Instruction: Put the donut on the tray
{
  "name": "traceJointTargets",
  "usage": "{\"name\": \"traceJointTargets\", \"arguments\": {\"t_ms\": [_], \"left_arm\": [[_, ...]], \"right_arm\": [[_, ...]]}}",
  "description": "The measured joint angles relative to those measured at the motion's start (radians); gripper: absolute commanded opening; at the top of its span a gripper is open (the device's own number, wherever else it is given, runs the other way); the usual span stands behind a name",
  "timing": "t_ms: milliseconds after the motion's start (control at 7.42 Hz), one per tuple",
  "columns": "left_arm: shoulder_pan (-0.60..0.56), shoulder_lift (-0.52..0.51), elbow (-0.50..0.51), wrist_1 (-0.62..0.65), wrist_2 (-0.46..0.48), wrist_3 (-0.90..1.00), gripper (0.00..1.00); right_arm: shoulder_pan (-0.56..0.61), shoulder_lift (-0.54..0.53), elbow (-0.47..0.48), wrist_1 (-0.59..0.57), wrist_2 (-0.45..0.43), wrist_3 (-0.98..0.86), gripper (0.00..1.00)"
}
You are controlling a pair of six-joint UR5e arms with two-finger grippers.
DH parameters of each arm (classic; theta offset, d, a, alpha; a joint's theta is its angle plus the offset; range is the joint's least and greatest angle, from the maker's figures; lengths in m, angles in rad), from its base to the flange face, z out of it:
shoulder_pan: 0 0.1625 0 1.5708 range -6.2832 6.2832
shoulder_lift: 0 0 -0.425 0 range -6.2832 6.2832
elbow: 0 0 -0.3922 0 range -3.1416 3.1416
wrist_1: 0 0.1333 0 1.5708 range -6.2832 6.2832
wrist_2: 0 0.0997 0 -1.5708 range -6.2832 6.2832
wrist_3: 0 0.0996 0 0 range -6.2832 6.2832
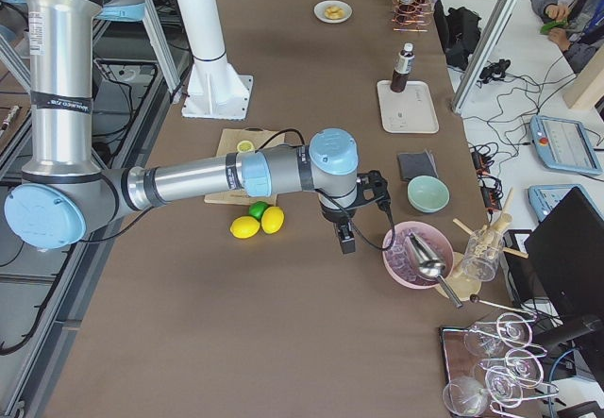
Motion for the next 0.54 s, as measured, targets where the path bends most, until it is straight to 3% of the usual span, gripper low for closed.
{"name": "traceJointTargets", "arguments": {"t_ms": [539], "left_arm": [[0.002, 0.001, 0.0, 0.001, 0.0, -0.001, 0.98]], "right_arm": [[0.0, -0.006, 0.011, 0.0, 0.014, 0.0, 1.0]]}}
